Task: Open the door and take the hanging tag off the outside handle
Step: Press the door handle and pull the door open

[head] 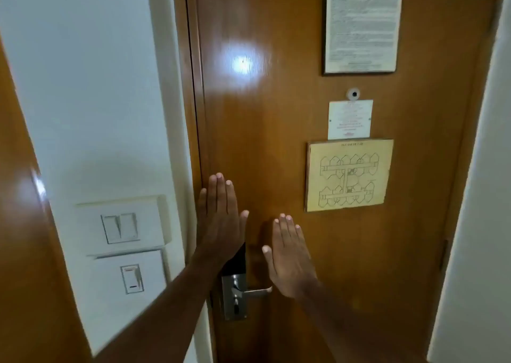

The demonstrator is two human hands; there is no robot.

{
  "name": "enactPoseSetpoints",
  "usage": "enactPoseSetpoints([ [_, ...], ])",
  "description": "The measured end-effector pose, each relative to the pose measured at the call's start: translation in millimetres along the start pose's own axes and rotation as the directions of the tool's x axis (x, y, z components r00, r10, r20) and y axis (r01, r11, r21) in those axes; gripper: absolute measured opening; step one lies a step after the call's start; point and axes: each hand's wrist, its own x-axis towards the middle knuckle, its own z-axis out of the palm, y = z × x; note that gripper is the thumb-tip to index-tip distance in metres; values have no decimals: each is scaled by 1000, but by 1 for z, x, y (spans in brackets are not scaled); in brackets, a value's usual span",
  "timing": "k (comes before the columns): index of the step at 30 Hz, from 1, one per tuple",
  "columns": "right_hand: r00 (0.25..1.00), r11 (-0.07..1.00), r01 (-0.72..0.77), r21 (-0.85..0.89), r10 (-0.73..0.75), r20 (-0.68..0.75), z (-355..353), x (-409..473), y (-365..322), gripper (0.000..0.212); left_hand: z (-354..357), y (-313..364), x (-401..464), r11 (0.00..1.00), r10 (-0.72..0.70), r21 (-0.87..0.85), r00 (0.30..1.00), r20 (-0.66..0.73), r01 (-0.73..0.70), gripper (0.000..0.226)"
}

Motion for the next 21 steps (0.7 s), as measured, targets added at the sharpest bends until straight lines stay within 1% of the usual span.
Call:
enactPoseSetpoints([
  [1, 999, 1000, -16, -3, 16, 34, 12, -7, 2, 76, 6, 1, 0, 1000, -31, -3, 999, 20, 31, 73],
  [3, 992, 1000, 13, 5, -14, 126, 38, -15, 9, 72, 23, -3, 4, 996, -84, -9, 995, 62, 85, 76],
  [5, 965, 998, 59, 30, -65, 254, 61, -18, 16, 70, 42, -7, 7, 993, -115, -2, 988, 101, 116, 78],
  [7, 914, 989, 142, 37, -145, 378, 76, -9, 18, 69, 62, -8, 8, 995, -95, -11, 985, 141, 98, 77],
  [8, 876, 983, 183, 35, -179, 448, 81, -4, 15, 65, 71, -9, 8, 997, -69, -26, 986, 151, 74, 77],
  [11, 778, 965, 255, 59, -241, 581, 101, 8, 12, 40, 95, -13, 11, 998, -48, -39, 984, 171, 55, 76],
  [13, 749, 965, 244, 93, -248, 615, 112, 10, 11, 32, 105, -15, 11, 999, -44, -18, 987, 152, 47, 75],
  [15, 786, 976, 170, 139, -219, 579, 126, 9, 9, 30, 111, -15, 12, 999, -33, -4, 991, 132, 34, 75],
  [17, 818, 986, 77, 148, -148, 556, 138, 8, 5, 32, 117, -17, 10, 1000, -23, 16, 994, 110, 21, 75],
  [19, 828, 990, 30, 139, -103, 551, 152, 6, 1, 29, 120, -18, 8, 1000, -19, 12, 995, 102, 18, 75],
  [21, 827, 985, -55, 161, -46, 560, 167, 0, -1, 27, 122, -20, 6, 1000, -10, 6, 997, 82, 9, 75],
])
